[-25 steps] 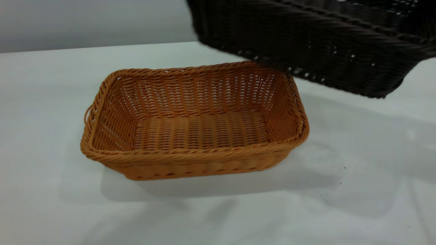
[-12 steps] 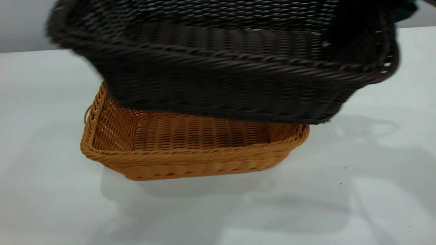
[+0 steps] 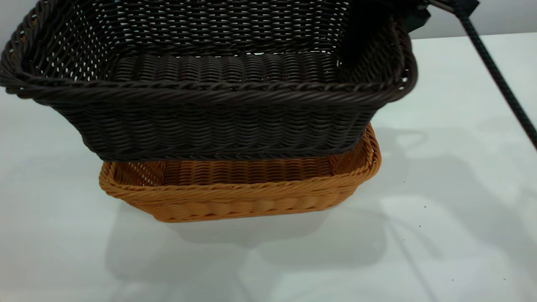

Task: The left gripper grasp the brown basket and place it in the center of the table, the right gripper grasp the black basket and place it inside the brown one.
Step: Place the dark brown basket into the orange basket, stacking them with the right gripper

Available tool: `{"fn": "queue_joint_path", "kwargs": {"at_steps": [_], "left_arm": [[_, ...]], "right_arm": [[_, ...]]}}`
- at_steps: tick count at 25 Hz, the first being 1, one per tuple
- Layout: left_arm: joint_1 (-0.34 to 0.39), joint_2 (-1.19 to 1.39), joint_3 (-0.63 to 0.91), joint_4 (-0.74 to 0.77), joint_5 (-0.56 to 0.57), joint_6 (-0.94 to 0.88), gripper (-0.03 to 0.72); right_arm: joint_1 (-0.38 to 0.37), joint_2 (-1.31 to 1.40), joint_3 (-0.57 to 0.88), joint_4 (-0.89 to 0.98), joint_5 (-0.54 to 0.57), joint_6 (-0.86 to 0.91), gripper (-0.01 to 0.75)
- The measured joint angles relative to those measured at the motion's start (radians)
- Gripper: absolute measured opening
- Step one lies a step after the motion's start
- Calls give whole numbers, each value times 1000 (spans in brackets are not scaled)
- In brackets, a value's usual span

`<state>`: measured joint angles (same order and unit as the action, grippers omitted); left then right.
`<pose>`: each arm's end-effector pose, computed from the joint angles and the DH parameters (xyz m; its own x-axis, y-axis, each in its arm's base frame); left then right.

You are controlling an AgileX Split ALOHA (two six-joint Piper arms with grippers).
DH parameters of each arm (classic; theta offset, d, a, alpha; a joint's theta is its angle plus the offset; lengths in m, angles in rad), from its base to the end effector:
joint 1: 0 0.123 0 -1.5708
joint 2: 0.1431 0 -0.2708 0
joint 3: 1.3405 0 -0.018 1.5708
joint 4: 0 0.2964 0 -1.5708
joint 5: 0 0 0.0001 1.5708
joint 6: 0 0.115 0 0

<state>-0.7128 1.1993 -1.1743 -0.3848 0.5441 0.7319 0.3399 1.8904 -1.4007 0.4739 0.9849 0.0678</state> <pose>0.2388 -0.2360 0.3741 -0.0024 0.5050 -0.8631 0.8407 0.4684 0.2717 0.3867 0.1832 0.1624 -0.9950 -0.0209 -0.0976 -0.0608 0.9020 0.4275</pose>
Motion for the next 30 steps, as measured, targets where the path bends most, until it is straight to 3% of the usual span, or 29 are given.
{"fn": "queue_joint_path", "kwargs": {"at_steps": [30], "left_arm": [[0,1,0,0,1,2,490]], "right_arm": [[0,126,-56,-8,-110,2,118]]}}
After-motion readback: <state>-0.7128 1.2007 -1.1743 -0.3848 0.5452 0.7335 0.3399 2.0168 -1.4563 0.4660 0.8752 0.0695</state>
